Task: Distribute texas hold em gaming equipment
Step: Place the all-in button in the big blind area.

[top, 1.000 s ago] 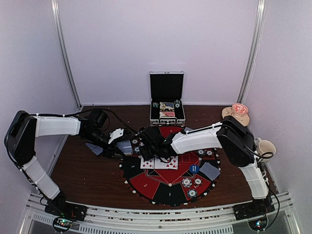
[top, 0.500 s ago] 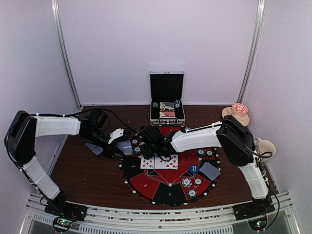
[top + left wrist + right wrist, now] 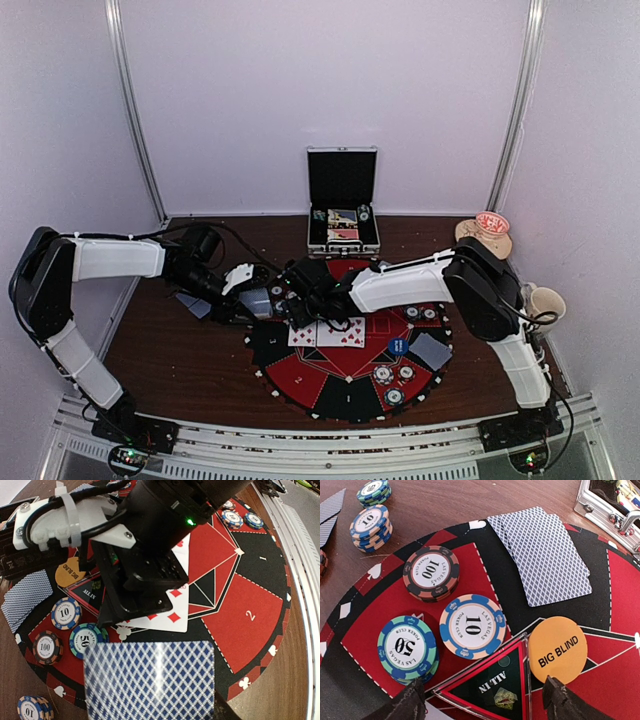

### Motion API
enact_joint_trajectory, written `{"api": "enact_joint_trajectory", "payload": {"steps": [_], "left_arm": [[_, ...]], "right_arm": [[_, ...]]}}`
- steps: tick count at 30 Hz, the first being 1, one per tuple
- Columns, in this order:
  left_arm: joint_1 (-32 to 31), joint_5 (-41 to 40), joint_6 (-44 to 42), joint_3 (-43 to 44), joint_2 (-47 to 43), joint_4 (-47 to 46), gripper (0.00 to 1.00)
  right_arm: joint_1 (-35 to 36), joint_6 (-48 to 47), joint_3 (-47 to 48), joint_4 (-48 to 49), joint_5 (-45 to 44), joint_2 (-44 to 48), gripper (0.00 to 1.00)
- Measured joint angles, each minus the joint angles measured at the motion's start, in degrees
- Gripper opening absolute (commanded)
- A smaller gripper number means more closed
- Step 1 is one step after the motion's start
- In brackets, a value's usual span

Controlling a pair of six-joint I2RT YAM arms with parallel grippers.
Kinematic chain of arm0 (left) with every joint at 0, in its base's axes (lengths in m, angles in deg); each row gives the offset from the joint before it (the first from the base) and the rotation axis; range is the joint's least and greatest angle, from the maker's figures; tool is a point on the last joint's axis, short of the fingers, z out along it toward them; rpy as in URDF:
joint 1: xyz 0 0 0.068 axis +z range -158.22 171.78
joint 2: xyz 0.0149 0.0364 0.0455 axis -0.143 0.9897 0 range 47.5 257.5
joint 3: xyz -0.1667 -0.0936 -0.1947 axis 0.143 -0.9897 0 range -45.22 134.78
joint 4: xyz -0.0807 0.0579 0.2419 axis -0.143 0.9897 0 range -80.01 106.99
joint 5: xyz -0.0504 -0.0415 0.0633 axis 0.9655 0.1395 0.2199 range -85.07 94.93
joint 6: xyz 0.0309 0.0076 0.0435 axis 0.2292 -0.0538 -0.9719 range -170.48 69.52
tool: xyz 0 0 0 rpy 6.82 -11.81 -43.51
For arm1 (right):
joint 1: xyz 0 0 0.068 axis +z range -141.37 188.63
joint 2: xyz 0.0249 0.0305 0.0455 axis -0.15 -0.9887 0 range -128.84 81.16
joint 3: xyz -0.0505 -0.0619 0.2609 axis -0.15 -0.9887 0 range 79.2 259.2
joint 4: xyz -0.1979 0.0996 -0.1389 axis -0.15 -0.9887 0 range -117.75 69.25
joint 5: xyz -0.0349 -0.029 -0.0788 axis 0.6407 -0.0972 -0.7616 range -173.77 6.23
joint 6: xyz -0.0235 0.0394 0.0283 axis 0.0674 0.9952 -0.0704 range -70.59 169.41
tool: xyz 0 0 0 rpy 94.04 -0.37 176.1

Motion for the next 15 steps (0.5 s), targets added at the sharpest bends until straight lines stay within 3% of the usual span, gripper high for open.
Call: {"api": "enact_joint_trajectory", "payload": {"steps": [6, 15], "left_arm": [[0.0, 0.0, 0.0, 0.0, 0.0, 0.0, 0.46], [0.0, 0.5, 0.0, 0.0, 0.0, 0.0, 0.46]], "right_arm": [[0.0, 0.1, -2.1, 0.3, -0.5, 2.1, 0.9], [0.0, 2.8, -14.9, 3.3, -5.9, 19.8, 0.93]]}}
